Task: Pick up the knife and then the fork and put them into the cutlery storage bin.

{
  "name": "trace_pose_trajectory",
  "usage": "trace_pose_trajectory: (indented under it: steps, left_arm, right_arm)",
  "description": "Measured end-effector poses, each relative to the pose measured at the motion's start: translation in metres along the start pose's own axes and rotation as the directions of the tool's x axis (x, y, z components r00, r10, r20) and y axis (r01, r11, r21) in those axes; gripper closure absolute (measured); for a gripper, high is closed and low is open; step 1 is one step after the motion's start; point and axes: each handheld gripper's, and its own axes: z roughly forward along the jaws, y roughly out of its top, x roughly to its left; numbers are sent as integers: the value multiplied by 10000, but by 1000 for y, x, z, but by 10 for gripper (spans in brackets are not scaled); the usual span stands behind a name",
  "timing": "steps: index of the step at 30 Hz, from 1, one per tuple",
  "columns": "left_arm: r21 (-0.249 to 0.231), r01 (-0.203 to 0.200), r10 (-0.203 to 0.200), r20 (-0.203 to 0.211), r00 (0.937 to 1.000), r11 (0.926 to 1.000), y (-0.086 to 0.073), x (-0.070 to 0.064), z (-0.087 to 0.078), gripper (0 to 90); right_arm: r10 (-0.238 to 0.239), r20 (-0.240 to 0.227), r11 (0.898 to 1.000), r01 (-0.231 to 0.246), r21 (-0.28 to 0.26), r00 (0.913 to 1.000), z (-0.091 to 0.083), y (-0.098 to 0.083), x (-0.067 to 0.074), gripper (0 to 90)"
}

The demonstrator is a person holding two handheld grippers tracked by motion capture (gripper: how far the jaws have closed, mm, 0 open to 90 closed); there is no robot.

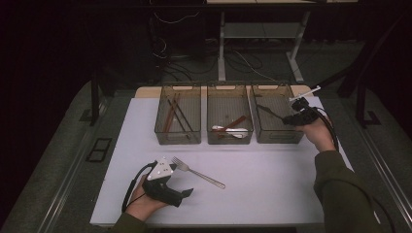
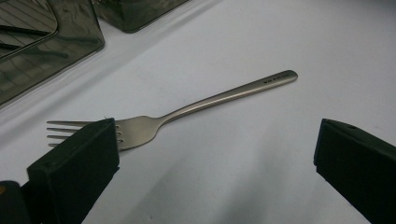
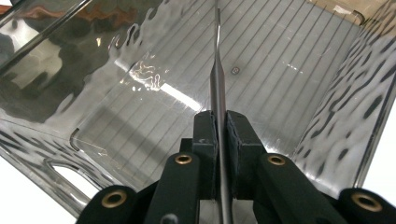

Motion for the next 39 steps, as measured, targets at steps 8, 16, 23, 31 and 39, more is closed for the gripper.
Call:
trace_pose_trajectory:
  steps: [8,16,23,31,39]
  left_arm:
    - [12,-1,1,2,10000,10000,0,0,0,0]
    - [9,18,-18,-3,10000,10000,0,0,0,0]
    - [11,-7,7,-4,10000,10000,0,0,0,0]
    - [20,1,-1,-2,10000,10000,0,0,0,0]
    - [13,-8,8,-4,10000,10000,0,0,-1,0]
  right_arm:
    - [-23,-87,9984,18,-565,10000,-7,1,-1,719]
    - [517,-601,9823,-616,-1771,9969,-32,-2,-3,504]
    - [352,-1283,9606,-689,-2692,9911,-60,-12,11,364]
    - [-274,-1632,9392,-305,-3420,9862,-68,-34,42,242]
    - [-762,-1631,9260,92,-3774,9837,-66,-57,67,188]
